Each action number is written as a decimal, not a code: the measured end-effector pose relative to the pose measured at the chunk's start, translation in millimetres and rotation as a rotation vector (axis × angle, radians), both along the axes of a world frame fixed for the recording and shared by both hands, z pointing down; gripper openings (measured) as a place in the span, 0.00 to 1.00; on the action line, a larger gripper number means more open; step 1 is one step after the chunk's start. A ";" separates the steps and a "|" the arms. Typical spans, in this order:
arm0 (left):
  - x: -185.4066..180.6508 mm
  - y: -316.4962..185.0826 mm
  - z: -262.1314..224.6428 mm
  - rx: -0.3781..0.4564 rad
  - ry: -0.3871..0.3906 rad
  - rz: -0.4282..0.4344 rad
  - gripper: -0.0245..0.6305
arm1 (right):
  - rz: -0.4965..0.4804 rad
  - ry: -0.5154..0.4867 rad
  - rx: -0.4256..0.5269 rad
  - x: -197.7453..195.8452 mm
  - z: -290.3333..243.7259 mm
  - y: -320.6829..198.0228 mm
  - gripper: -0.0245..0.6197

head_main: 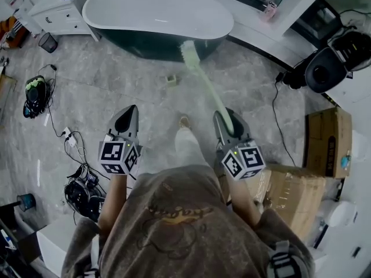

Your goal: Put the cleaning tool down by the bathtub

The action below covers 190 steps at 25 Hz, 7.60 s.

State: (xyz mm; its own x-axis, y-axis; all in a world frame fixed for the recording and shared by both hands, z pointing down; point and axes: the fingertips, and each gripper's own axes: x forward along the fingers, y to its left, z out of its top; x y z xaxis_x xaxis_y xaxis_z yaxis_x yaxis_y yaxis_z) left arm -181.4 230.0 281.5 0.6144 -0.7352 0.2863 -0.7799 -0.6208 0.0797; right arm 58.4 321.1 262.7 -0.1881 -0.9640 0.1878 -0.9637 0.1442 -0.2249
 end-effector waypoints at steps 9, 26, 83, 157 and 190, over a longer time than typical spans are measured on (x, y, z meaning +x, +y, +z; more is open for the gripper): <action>33.5 -91.6 -8.4 -0.025 -0.023 -0.011 0.04 | -0.029 -0.010 -0.038 38.5 -3.0 -100.4 0.22; 97.5 -260.6 -20.2 -0.036 -0.024 -0.127 0.04 | -0.145 0.007 -0.051 116.3 -14.8 -281.9 0.22; 124.2 -418.7 206.1 -0.108 0.006 -0.022 0.04 | -0.201 -0.040 -0.308 50.2 232.5 -391.5 0.22; 66.0 -482.9 363.3 -0.317 -0.017 -0.006 0.04 | -0.101 0.037 -1.234 -8.7 664.2 -474.2 0.23; 116.5 -422.3 192.9 -0.377 0.114 0.002 0.04 | -0.220 -0.043 -0.785 -10.3 367.3 -487.1 0.05</action>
